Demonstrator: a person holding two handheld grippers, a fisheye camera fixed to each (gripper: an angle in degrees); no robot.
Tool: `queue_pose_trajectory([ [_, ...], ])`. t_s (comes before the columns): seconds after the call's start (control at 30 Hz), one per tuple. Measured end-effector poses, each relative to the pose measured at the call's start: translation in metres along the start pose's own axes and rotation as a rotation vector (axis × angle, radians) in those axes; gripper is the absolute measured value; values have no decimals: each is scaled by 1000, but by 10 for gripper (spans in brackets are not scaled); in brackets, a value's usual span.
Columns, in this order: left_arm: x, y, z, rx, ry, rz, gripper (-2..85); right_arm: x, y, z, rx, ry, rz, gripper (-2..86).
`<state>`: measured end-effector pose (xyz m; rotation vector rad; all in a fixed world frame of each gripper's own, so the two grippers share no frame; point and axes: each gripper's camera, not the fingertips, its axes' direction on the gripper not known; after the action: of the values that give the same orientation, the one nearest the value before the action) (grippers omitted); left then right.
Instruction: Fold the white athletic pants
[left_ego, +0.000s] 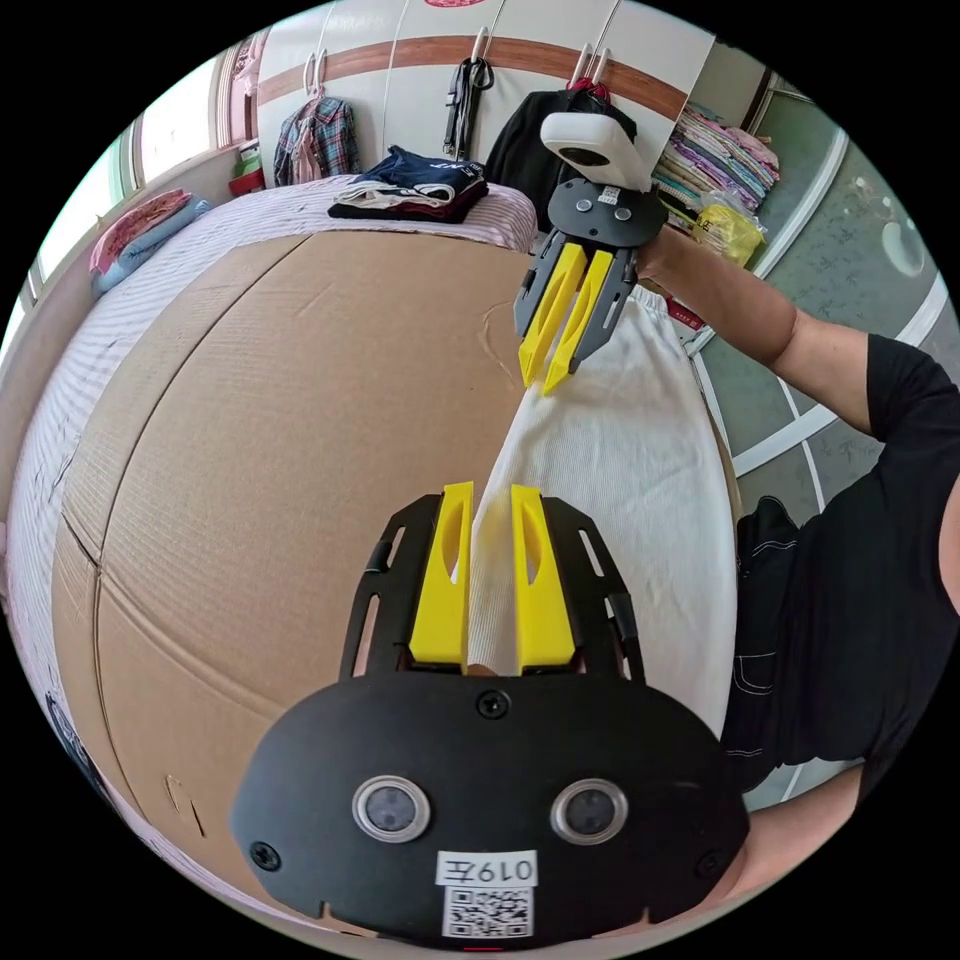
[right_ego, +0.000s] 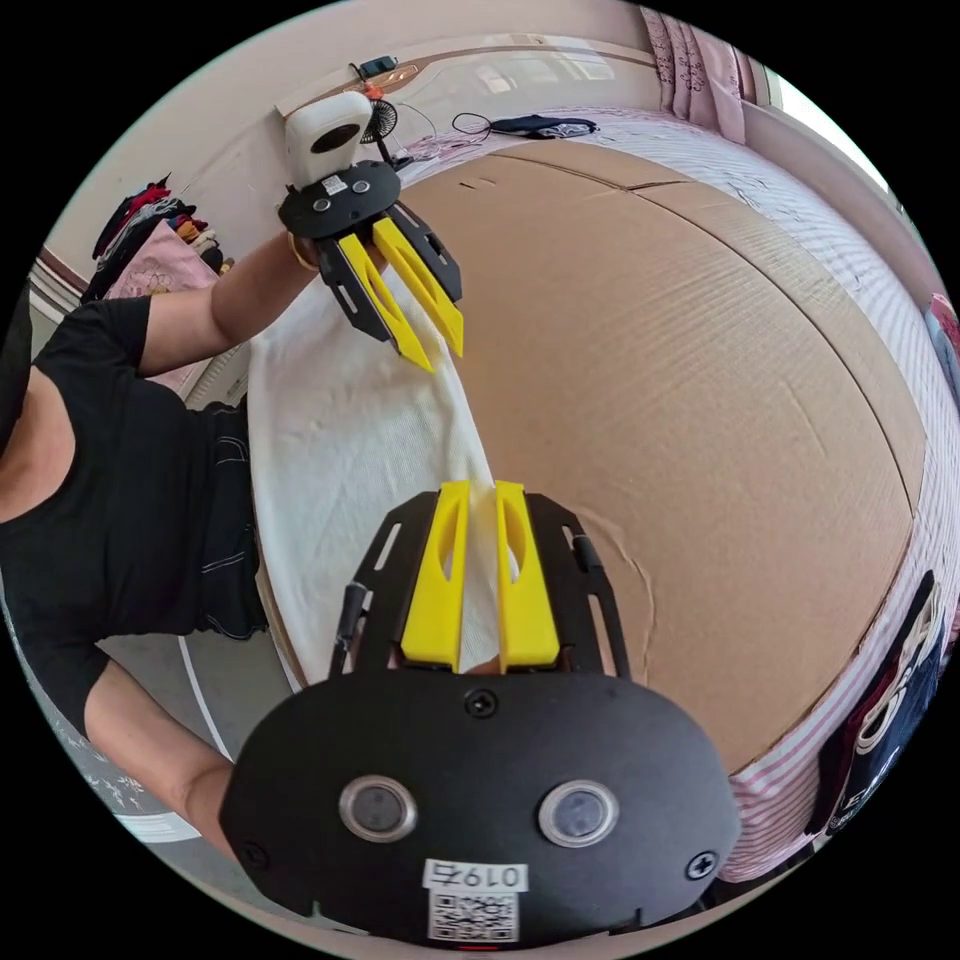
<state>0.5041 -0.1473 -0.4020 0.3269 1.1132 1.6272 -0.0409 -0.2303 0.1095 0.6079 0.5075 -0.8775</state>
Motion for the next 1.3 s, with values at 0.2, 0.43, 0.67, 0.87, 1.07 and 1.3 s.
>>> queue_pose_trajectory([
  [0.2, 1, 12, -2, -1, 18, 28, 20, -19, 2, -3, 26, 12, -31, -5],
  [0.43, 2, 22, -5, -14, 1, 9, 15, -39, -5, 11, -23, 54, 0, -8],
  [0.67, 4, 70, -55, 123, -81, -73, 10, -73, -3, -5, 97, 108, 45, -3],
  [0.87, -16, 187, -135, 306, -192, -331, 11, -120, -17, -14, 285, 70, 51, 0],
  [1.07, -2, 247, -128, 266, -123, -369, 23, -145, -91, 16, 306, -78, 7, 47],
  [1.3, 29, 248, -112, 146, -183, -297, 18, -154, -181, 55, 230, -249, -12, 83],
])
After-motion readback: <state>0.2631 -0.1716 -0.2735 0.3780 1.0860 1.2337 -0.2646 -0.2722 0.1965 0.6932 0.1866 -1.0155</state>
